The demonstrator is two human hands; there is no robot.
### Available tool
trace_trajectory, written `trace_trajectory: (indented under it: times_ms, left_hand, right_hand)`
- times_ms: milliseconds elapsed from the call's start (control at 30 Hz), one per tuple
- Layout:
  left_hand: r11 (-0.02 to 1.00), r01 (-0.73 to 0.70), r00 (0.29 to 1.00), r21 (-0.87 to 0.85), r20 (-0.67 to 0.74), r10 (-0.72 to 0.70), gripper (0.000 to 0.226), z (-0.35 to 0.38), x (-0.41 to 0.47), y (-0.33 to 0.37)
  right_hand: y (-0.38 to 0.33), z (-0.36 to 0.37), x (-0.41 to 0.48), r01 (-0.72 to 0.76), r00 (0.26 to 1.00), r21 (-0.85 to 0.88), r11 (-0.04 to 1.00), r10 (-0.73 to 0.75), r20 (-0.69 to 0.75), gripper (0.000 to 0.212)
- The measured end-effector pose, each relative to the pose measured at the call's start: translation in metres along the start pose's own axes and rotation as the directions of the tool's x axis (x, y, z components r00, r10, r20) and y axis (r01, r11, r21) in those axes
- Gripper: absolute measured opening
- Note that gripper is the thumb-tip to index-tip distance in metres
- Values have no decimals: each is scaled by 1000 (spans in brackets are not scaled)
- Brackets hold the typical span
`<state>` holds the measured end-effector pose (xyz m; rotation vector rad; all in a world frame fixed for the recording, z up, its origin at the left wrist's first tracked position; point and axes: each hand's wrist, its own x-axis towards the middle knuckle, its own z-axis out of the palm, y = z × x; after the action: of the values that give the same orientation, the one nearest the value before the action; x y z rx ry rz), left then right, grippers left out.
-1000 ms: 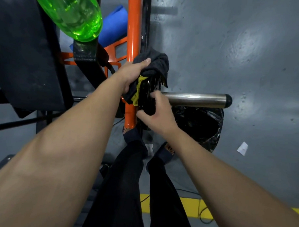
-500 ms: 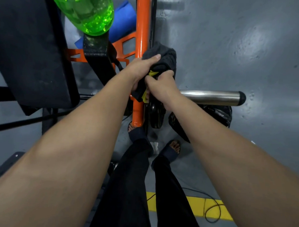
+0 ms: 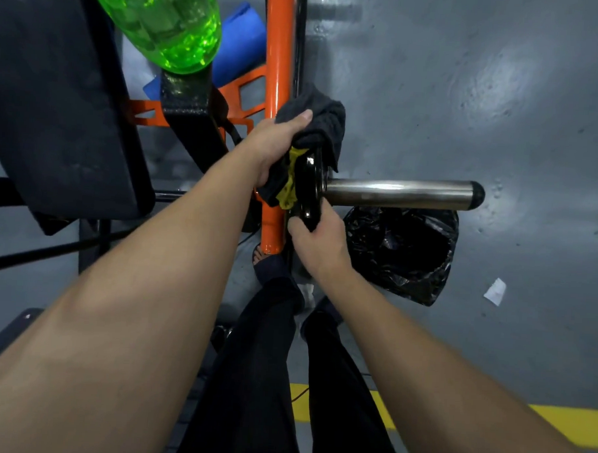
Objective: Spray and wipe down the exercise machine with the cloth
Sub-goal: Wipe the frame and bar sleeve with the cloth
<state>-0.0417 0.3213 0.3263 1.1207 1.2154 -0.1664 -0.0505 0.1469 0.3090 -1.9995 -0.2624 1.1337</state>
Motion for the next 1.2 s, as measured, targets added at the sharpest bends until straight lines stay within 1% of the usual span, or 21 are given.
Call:
trace_trajectory:
  times_ms: [67,167,233,333,433,500,533,600,667,700,733,767,800,867,933,1000,1067,1100,1133,1167,1200]
  left_hand:
    - [1000,-4,1000,-5,-6,4,56,1,0,1]
    - [1000,-4,1000,-4,-18,4,45,3,3,3]
    - [1000,0,1000,-10,-16,0,36,3,2,4]
    - [1000,6,1000,-31,-9,-7,40,3,2,7]
    - [1000,-8,1000,-16,-19,8,41,2,4,5]
    - [1000,-11,1000,-5,-13,11,53,1,5,0]
    - [1000,-7,1000,9,-10,7,58,0,6,-2]
    - [1000,8,1000,15,1,-8,70,-1,6,-3]
    - [1000,25,1000,15,4,-25,86,-2,10,-5]
    - [1000,24,1000,13,5,-24,90,-2,11,-6]
    - [1000,18,1000,12,5,-18,89,-2,12,-6]
    - [1000,13,1000,14,5,-13,86,-2,13,-7]
    - [1000,12,1000,16,5,-12,82,-2,14,-7]
    - [1000,9,1000,16,4,-9,78,-2,17,-9]
    - [1000,1,1000,4,1,-1,73,0,16,-7]
    - [1000,-3,1000,-4,6,3,63,0,15,-5]
    - [1000,-7,1000,15,-5,7,61,0,14,-4]
    - [1000,-7,1000,27,-8,8,61,1,13,-4]
    - [1000,-2,1000,31,-6,3,61,1,13,-3]
    - [1000,4,1000,29,0,-4,62,1,12,-3]
    - [999,12,1000,30,3,-12,62,1,13,-3]
  right_hand:
    - [-7,-1,8,-29,999,29,999,30,-22,8]
    - [-39,0,36,-97,995,35,995,98,-33,21]
    - [-61,-1,64,-165,986,99,981,166,-4,23]
    - [-78,-5,90,-217,976,128,968,218,2,30]
    - [-69,0,73,-120,991,63,991,123,-53,20]
    - [-51,5,44,-50,993,35,998,53,-108,18]
    - [-37,7,29,-22,994,49,999,28,-110,15]
    - [-5,9,1,17,999,85,996,-14,-38,12]
    - [30,4,-14,69,996,-30,997,-67,59,13]
    - [44,1,-17,126,991,-187,974,-114,76,14]
    - [55,-4,-19,185,983,-355,917,-169,76,21]
    - [62,-9,-18,208,976,-468,859,-211,47,32]
    - [60,-16,-18,211,971,-489,847,-239,4,44]
    - [41,-29,-16,259,949,-405,877,-310,-64,60]
    - [9,-34,-2,335,926,-308,890,-372,-70,63]
    - [-25,-29,33,293,952,-322,900,-307,8,66]
    - [-52,-17,68,146,989,-441,885,-123,81,82]
    - [-60,-15,78,93,994,-484,870,-54,93,92]
    - [-61,-15,84,60,996,-490,870,-16,93,95]
    - [-59,-16,83,31,996,-453,891,8,84,88]
    - [-54,-16,79,26,997,-386,922,5,80,75]
